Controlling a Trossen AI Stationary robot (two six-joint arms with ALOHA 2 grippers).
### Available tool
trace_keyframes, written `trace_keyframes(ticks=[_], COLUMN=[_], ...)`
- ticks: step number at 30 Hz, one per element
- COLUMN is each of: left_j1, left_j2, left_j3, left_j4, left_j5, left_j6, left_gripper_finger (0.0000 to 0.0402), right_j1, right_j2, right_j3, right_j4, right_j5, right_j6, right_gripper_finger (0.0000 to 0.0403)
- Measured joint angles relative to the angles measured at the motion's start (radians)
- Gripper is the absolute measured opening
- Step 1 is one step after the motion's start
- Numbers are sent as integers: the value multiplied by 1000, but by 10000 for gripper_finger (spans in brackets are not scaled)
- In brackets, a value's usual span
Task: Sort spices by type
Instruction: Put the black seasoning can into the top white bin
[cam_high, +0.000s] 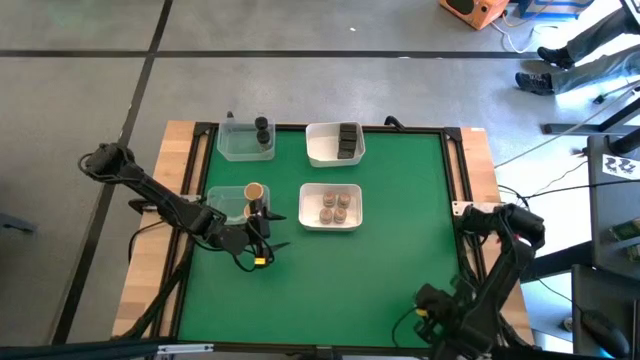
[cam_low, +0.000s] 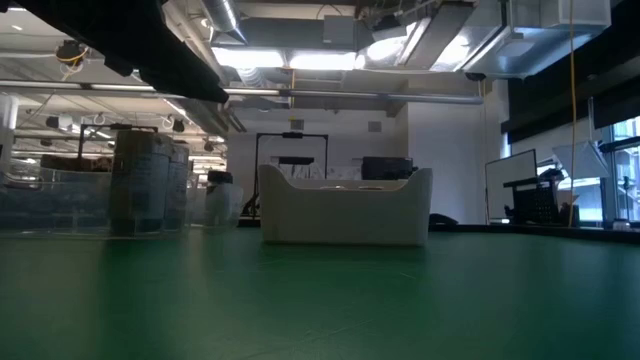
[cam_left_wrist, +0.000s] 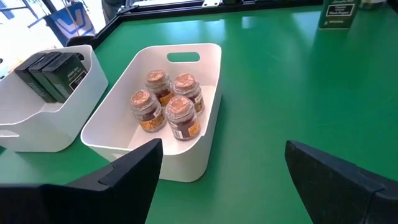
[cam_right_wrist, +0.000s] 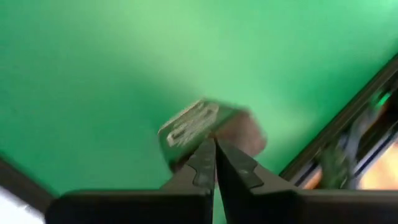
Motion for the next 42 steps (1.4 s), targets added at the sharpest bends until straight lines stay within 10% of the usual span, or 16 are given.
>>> trace_keyframes(ticks=[11, 23, 36, 42], left_j1=[0, 0, 0, 0], left_j2=[0, 0, 0, 0], left_j3=[0, 0, 0, 0], left_j4=[-2, -6, -6, -7], left_j5=[0, 0, 0, 0], left_j6=[9, 3, -23, -24], left_gripper_finger=[322, 322, 322, 322], right_j1=[-159, -58, 18, 11], right_j2=[-9, -115, -109, -108], right_j3=[-15, 59, 56, -62], right_j4=[-84, -91, -79, 45], right_j5=[70, -51, -33, -80], right_j6=[-213, 183, 468, 519], right_gripper_finger=[17, 25, 298, 350])
